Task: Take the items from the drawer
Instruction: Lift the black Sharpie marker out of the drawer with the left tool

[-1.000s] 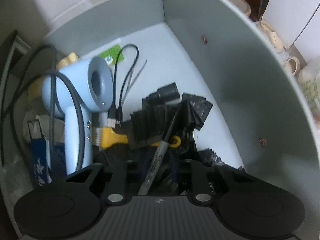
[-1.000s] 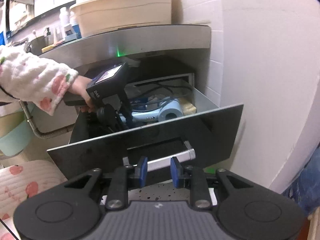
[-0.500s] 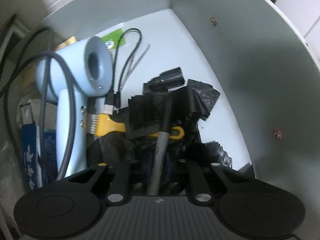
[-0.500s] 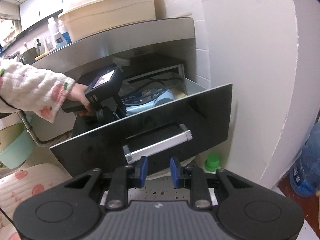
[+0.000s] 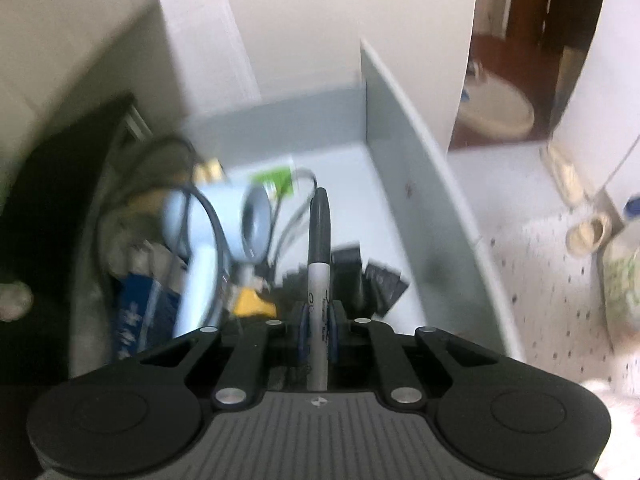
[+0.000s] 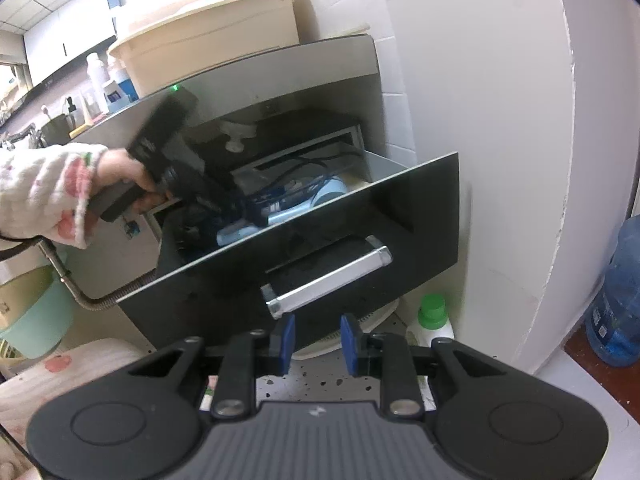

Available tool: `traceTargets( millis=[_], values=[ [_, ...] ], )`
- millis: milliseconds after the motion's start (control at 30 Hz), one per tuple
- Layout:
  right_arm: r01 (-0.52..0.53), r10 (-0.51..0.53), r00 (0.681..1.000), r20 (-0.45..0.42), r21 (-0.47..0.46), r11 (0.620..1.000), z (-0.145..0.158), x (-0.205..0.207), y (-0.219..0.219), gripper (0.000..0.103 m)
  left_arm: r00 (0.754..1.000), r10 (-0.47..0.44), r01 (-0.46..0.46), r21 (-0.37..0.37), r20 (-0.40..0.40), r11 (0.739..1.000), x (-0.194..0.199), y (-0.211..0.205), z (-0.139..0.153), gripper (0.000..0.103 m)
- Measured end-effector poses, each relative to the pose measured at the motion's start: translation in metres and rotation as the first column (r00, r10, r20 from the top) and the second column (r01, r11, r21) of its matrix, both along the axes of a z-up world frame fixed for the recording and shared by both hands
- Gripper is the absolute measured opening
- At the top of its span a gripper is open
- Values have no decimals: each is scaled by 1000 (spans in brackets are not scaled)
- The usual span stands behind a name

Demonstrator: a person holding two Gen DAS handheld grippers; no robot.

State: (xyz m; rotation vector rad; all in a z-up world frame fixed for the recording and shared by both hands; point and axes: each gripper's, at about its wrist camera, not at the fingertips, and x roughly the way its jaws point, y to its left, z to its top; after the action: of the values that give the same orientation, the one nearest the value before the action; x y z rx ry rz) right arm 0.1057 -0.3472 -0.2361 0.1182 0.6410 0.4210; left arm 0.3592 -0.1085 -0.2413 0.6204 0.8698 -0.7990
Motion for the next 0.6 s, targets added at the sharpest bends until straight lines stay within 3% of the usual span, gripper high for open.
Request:
traceTargets(
  millis=[200, 400, 600],
  values=[
    [-11, 11, 1000, 16, -11, 1000, 12, -13, 8, 23, 995, -18, 22, -45, 102, 999, -31, 3, 71, 11],
    [-8, 9, 999, 49, -26, 1000, 32, -24, 13, 23, 978, -35, 55, -90, 208, 994, -72, 20, 164, 11],
    [-16, 19, 997, 81, -38, 999, 49, -33, 22, 23, 952, 84, -57, -96, 296, 994, -73, 63, 235, 11]
  ],
)
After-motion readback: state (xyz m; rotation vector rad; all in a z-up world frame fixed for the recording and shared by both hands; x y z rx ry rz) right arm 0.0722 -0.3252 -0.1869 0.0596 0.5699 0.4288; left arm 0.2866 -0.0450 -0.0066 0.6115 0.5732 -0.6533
